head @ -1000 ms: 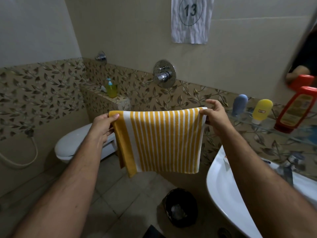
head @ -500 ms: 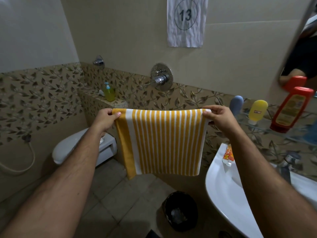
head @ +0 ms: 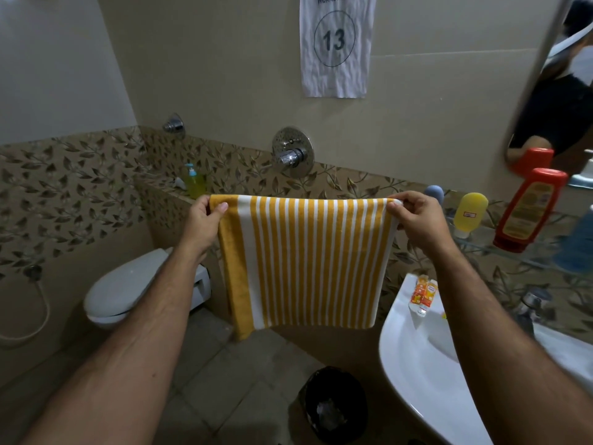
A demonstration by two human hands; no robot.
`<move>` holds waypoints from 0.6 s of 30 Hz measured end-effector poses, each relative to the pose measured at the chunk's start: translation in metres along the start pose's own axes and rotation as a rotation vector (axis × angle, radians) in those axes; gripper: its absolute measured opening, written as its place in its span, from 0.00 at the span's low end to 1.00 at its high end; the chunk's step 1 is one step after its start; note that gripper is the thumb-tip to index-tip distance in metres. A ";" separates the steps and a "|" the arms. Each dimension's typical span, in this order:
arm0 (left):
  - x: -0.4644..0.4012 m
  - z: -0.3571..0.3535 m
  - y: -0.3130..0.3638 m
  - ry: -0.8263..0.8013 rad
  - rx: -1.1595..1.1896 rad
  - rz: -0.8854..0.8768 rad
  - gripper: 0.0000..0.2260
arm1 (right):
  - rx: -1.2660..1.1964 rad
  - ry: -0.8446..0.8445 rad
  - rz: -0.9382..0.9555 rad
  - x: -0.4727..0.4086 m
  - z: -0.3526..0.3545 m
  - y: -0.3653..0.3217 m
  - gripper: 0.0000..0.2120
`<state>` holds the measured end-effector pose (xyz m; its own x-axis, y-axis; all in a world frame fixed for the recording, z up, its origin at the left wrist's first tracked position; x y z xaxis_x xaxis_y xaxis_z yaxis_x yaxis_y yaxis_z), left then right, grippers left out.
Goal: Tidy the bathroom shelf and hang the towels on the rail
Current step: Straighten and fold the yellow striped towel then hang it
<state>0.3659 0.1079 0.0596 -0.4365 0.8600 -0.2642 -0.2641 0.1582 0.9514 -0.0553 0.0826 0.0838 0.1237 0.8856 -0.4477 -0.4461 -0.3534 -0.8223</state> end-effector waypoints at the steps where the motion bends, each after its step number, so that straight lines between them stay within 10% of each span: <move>1: -0.001 -0.002 0.002 0.003 0.006 -0.005 0.03 | 0.027 0.004 0.013 -0.002 0.003 -0.001 0.08; 13: -0.008 -0.028 0.028 0.040 0.081 -0.079 0.04 | 0.421 0.161 0.190 -0.020 0.028 -0.018 0.09; 18: -0.010 -0.036 0.030 0.000 0.136 -0.065 0.04 | -0.045 -0.033 -0.086 -0.025 0.020 -0.003 0.10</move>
<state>0.3316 0.0862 0.0849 -0.4220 0.8460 -0.3258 -0.1725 0.2779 0.9450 -0.0744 0.0680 0.1046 0.1306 0.9223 -0.3637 -0.3944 -0.2882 -0.8726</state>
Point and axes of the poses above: each hand's wrist, its own x-axis away from the middle knuckle, its own z-axis out of the back of the hand, y = z × x, the point moved 7 cm from there along -x, towards the middle knuckle, and after that the axes turned 3 degrees about y, right-handed, at the moved point
